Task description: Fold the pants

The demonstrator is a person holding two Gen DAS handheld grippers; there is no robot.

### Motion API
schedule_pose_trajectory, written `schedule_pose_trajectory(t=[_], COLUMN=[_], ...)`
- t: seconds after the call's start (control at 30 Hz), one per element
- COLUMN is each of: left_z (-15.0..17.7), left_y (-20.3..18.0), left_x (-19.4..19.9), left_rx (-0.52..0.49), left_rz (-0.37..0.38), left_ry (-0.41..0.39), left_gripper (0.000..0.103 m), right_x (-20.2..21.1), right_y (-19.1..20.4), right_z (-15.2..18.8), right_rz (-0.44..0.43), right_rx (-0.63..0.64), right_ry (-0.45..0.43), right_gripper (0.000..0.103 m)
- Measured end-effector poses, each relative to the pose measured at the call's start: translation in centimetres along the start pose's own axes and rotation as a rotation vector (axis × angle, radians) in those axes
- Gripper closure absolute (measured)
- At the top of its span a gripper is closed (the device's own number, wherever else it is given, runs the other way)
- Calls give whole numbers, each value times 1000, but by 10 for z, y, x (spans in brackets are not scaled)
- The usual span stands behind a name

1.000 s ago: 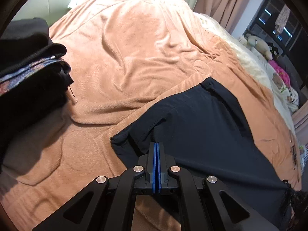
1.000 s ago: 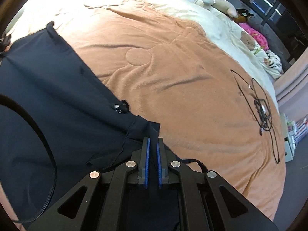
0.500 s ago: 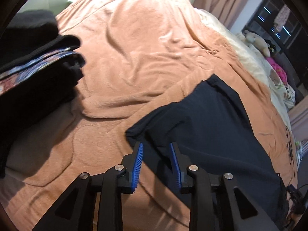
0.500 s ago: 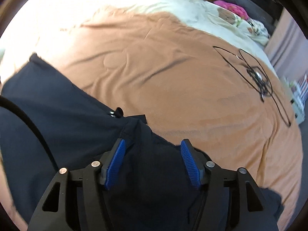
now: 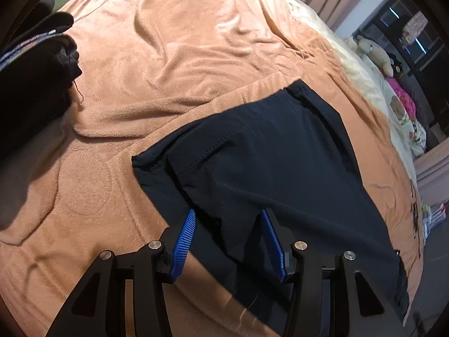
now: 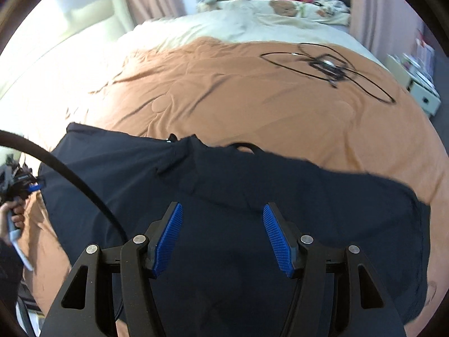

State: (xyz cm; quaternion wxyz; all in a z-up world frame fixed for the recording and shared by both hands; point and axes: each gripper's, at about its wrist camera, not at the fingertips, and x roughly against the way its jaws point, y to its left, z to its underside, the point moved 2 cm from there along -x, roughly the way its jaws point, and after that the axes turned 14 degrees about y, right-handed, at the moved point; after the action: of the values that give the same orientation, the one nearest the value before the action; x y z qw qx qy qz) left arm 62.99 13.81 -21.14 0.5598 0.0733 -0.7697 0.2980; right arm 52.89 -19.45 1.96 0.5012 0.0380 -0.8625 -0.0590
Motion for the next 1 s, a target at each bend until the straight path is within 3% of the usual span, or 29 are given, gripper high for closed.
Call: schedule_pose_trajectory(t=[0.03,0.07,0.17,0.3,0.43,0.5,0.57,0.63,1.0], left_z=[-1,-2,-2,2,-1,1,4,7,20], left_y=[1,1,4,7,12,18,22,24,14], left_x=[1,1,11,30,17,20,26,31,39], left_rx=[5,7,16,0,-16,-2,8,1,-70], left_rz=[4,1,-2,-60,-117,-101,-91,-83,-47], left_ry=[-14,-19,-49,-97,-13,-13,-20,-32,-10], left_gripper=[74,102,101,101,100,94,69,62,62], right_x=[6,11,24,34,31,31,27,25,11], right_y=[-6,-11,-24,-33,-40,-41,-43,-46,-60], right_z=[8,18,51,86,121,134,142,155,173], right_rz=[-5,-16,-60,-66,-107,-133,-188,-243,-500], right_rx=[-16,-37,-109,-165,-226,-244,-273,-302,-390], right_ry=[-7,-14,-19,-15,23,38,58,69,69], right_gripper=[44,44,44,44,44,44,44,44,44])
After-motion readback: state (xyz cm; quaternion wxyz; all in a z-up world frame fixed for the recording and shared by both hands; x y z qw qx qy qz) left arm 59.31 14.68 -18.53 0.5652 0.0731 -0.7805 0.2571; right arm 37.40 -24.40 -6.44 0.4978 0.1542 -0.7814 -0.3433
